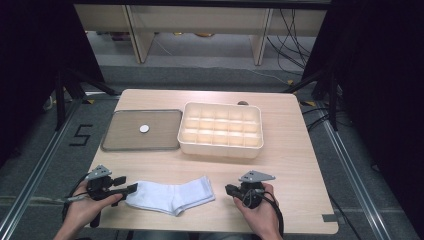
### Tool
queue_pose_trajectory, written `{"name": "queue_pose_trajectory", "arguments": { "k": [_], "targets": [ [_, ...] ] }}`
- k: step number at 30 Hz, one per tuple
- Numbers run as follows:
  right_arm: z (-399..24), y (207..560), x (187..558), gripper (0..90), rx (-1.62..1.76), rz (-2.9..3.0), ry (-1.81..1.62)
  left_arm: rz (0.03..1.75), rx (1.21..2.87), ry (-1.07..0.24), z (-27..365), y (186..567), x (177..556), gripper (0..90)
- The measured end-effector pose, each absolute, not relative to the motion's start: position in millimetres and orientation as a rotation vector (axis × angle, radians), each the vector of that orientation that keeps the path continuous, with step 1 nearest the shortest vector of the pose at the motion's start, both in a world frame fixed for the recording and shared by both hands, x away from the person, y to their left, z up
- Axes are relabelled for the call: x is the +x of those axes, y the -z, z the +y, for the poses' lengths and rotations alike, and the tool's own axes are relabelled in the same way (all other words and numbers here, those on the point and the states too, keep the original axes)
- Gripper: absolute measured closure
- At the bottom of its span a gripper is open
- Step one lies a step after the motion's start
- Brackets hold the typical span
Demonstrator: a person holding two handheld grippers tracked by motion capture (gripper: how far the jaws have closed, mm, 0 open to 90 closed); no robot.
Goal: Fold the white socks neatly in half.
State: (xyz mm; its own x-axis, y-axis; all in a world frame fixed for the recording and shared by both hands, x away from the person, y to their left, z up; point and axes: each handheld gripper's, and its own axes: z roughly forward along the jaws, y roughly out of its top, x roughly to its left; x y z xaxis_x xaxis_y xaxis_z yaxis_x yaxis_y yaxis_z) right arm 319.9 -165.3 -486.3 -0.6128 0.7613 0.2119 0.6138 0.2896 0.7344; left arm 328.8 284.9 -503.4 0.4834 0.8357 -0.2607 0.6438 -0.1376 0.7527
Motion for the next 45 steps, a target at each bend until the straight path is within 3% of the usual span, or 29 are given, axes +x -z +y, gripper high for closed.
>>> {"name": "queue_pose_trajectory", "arguments": {
  "k": [17, 29, 35, 37, 45],
  "targets": [
    [-148, 474, 322, 84.6, 1.232, 2.433, -1.207, 1.287, 1.985, -0.254, 284, 508, 331, 39.2],
    [-127, 468, 317, 82.5, 1.175, 2.478, -1.170, 1.259, 2.031, -0.269, 283, 512, 327, 52.7],
    [-109, 468, 319, 81.6, 1.146, 2.516, -1.174, 1.193, 2.136, -0.326, 274, 510, 322, 69.3],
    [-103, 468, 321, 80.7, 1.128, 2.550, -1.145, 1.209, 2.094, -0.290, 272, 511, 323, 78.5],
    [-92, 471, 321, 79.9, 1.109, 2.588, -1.133, 1.265, 1.975, -0.138, 279, 506, 326, 80.8]
  ]
}}
